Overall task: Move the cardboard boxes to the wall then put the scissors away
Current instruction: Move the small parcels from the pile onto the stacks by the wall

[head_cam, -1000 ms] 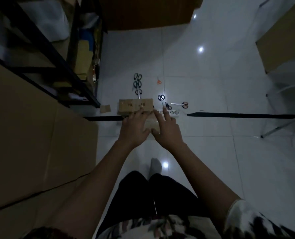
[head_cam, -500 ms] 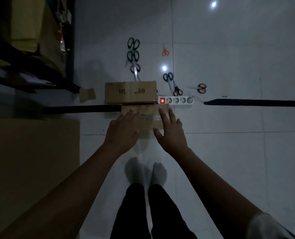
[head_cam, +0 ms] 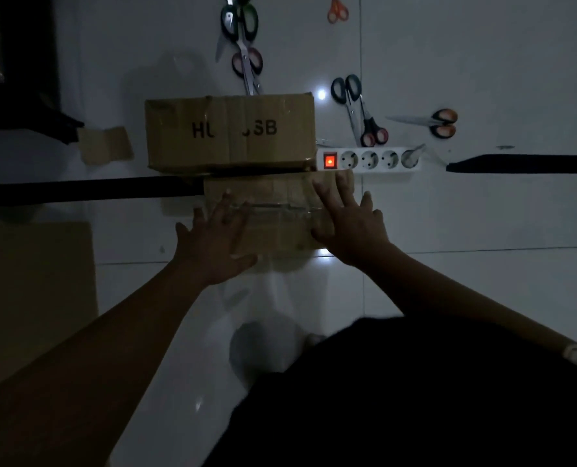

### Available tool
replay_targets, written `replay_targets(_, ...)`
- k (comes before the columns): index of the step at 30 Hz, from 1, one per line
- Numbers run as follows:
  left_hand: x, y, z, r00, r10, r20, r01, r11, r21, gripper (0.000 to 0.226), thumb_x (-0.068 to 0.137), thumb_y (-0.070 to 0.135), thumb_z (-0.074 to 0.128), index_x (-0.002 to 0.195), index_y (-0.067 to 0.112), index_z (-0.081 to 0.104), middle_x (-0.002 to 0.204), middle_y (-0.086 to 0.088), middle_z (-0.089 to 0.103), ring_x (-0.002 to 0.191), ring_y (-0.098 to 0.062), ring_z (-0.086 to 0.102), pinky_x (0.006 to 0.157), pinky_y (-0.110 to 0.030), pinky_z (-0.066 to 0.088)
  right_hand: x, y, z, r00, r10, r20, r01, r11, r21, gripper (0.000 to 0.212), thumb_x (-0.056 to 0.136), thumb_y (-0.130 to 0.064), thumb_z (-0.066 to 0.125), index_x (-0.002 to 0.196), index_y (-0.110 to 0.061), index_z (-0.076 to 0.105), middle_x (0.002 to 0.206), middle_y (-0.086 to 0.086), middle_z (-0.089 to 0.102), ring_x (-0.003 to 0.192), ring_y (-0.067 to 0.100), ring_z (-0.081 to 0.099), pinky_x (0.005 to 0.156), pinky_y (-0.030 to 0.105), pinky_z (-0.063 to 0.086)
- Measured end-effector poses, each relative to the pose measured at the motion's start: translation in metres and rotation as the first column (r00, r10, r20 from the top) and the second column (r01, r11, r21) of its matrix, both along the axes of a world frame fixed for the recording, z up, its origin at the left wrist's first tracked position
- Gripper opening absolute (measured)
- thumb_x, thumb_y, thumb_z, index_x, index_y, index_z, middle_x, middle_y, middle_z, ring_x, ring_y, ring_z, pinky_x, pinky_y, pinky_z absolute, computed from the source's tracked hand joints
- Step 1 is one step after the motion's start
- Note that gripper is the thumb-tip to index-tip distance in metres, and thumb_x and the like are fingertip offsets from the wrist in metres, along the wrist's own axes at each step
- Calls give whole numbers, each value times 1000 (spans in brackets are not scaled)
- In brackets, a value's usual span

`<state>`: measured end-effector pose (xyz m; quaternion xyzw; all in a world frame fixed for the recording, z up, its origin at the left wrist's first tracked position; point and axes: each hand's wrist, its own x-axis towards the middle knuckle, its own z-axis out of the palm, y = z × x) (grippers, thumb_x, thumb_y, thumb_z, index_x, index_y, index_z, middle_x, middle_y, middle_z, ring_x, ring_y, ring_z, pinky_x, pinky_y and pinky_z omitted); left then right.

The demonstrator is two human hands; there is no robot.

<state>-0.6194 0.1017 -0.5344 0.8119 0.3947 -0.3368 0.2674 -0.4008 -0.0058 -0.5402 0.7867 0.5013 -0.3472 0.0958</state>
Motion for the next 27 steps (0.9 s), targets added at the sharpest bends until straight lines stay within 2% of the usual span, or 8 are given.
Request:
replay_targets(4, -8, 7, -42, 1000, 23, 13, -23, 1000, -9, 103, 76, 76, 53, 146, 48, -18, 156, 7, -31, 144, -48, 1, 106, -68, 23, 8, -2, -39, 1000, 10, -3, -10, 1000, -20, 88, 88, -64, 51, 154, -40, -4, 162, 4, -19, 141, 56, 10, 107, 62, 31)
replay_targets(7, -12, 7, -66, 988, 66, 136, -63, 998, -29, 109, 70, 81, 56, 146, 51, -17, 155, 7, -33, 144, -47, 1, 107, -66, 26, 7, -7, -55, 998, -15, -68, 17, 999, 38, 93, 87, -58, 59, 154, -38, -2, 160, 6, -24, 140, 54, 15, 106, 62, 35)
replay_targets(9, -13, 4, -75, 973, 54, 224, -51, 999, -16, 111, 60, 88, 46, 145, 52, -15, 156, 4, -31, 144, -45, 8, 110, -58, 24, 3, -9, -63, 988, -39, -146, 52, 995, 86, 97, 84, -53, 66, 155, -37, 0, 159, 9, -27, 136, 52, 20, 105, 58, 37)
replay_targets(11, -12, 2, -77, 968, 64, 241, -61, 998, -19, 117, 52, 89, 44, 146, 52, -14, 156, 4, -31, 141, -45, 12, 109, -53, 23, 2, -9, -67, 979, -68, -193, 89, 991, 103, 101, 81, -52, 70, 154, -39, 1, 158, 7, -30, 133, 49, 20, 105, 55, 36)
replay_targets(14, -12, 0, -69, 973, 61, 223, -55, 998, -34, 124, 47, 86, 53, 147, 52, -13, 153, 9, -35, 141, -46, 10, 109, -58, 23, 4, -9, -64, 976, -73, -206, 96, 990, 101, 104, 78, -56, 71, 153, -42, 1, 158, 4, -31, 133, 49, 19, 106, 55, 33)
replay_targets(18, -10, -3, -34, 981, 31, 191, -31, 1000, -4, 127, 58, 67, 78, 150, 46, -8, 154, 5, -35, 138, -49, 10, 107, -58, 25, 4, -15, -36, 979, -22, -204, 38, 996, 76, 110, 72, -60, 75, 153, -43, 1, 158, 3, -30, 135, 51, 15, 107, 56, 30)
replay_targets(23, -9, -7, 34, 981, 33, 190, -49, 996, 79, 121, 69, 45, 79, 145, 48, -15, 156, 3, -32, 132, -47, 21, 103, -51, 31, 0, -22, 25, 988, 46, -149, -31, 994, 104, 124, 63, -61, 81, 152, -44, -4, 156, 2, -34, 130, 47, 23, 104, 54, 34)
replay_targets(27, -9, -3, 98, 962, 65, 264, -103, 986, 131, 113, 71, 39, 76, 148, 49, -6, 157, 4, -30, 127, -44, 26, 101, -50, 34, -2, -20, 88, 994, 18, -111, 1, 984, 176, 125, 63, -58, 83, 152, -44, -3, 158, 6, -29, 127, 43, 27, 104, 50, 33)
